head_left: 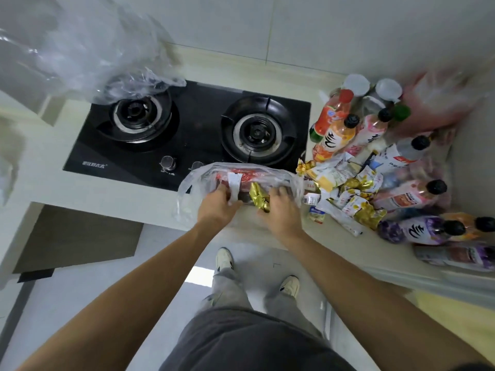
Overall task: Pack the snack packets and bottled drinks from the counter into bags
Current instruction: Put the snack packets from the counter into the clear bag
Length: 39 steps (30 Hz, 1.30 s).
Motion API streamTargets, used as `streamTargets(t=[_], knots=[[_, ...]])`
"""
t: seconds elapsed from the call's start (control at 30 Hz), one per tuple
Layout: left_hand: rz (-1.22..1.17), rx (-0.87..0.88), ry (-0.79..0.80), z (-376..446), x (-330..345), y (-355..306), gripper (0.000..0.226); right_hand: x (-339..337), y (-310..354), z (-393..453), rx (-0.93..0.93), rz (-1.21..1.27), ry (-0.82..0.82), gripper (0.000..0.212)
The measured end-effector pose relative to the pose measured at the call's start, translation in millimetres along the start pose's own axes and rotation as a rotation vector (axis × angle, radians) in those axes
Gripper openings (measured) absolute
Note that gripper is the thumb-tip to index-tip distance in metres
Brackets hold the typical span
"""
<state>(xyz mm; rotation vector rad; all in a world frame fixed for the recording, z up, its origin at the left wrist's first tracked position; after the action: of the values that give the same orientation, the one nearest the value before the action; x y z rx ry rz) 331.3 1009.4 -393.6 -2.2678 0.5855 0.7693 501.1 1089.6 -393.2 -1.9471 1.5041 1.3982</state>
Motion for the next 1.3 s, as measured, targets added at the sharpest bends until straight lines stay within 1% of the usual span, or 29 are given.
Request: streamTargets(t=[0.1, 0.17, 0.23, 0.3, 0.4, 0.47, 0.53, 0.6, 0.67, 0.73, 0.8, 0.87, 0.97, 1.07, 1.1, 1.2, 1.3], knots=[[0.056, 0.084, 0.001, 2.6, -1.7, 0.7, 0.056, -3.4, 4.7, -5.3, -0.027, -0.023, -0.073, 0.057], [0.126, 0.162, -0.044, -3.8, -3.9, 1.8, 0.061, -6.5, 8.9, -14.1, -0.088, -0.060, -0.144, 0.051], [0.249, 0.303, -0.111, -11.9, -4.7, -5.9, 0.055, -13.2, 5.1, -24.8, -0.111, -0.084, -0.218, 0.045], [0.351, 0.428, -0.150, -21.0, -1.0, -22.4, 0.050, -24.9, -7.5, -37.9, -0.113, -0.052, -0.311, 0.036], [0.417, 0.559, -0.170, -35.1, 9.8, -59.0, 0.041, -37.1, -44.0, -54.6, -0.030, -0.042, -0.384, 0.030], [0.465, 0.646, -0.156, -42.6, 23.0, -87.8, 0.037, -37.2, -79.4, -63.7, 0.059, -0.027, -0.378, 0.032], [0.488, 0.740, -0.107, -48.1, 42.6, -115.3, 0.035, -33.3, -113.8, -71.0, 0.123, -0.019, -0.341, 0.041], [0.523, 0.824, -0.020, -51.9, 70.4, -139.8, 0.040, -25.9, -142.9, -76.0, 0.160, -0.023, -0.260, 0.055], [0.578, 0.888, 0.076, -53.4, 104.4, -160.0, 0.045, -15.6, -164.5, -78.4, 0.144, -0.003, -0.160, 0.066], [0.612, 0.868, 0.156, -50.4, 135.1, -174.6, 0.050, -4.7, -179.3, -79.9, 0.077, 0.023, -0.092, 0.070], [0.631, 0.768, 0.191, -42.1, 156.5, -183.7, 0.054, 3.8, -191.5, -80.6, 0.045, 0.018, -0.074, 0.070], [0.660, 0.672, 0.181, -32.7, 169.9, -186.4, 0.055, 7.6, -200.0, -80.1, 0.045, -0.001, -0.086, 0.066], [0.718, 0.603, 0.136, -24.3, 180.4, -186.7, 0.058, 6.2, -207.1, -80.6, 0.066, -0.078, -0.116, 0.050], [0.742, 0.580, 0.086, -22.1, 187.3, -185.5, 0.057, 5.6, -220.6, -81.5, 0.103, -0.069, -0.150, 0.036], [0.751, 0.576, 0.071, -22.0, 189.3, -185.0, 0.054, 6.2, -226.0, -82.2, 0.103, -0.050, -0.161, 0.035], [0.765, 0.576, 0.037, -21.0, 194.6, -182.0, 0.046, 7.1, -238.7, -83.7, 0.076, 0.048, -0.155, 0.042], [0.752, 0.613, 0.044, -21.2, 197.4, -181.2, 0.044, 1.3, -240.8, -82.4, 0.030, 0.105, -0.121, 0.037]])
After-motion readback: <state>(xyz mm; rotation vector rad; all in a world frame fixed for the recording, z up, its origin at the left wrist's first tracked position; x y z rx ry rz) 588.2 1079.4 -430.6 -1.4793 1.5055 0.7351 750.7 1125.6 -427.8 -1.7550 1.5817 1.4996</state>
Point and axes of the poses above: each hand's wrist, its own z-axis towards the middle knuckle, its own x-axis out of the palm, y = z × x, the point moved 5 cm from there along z, towards the middle knuckle, and after that the axes turned 11 degrees about y, right-handed, at the moved point
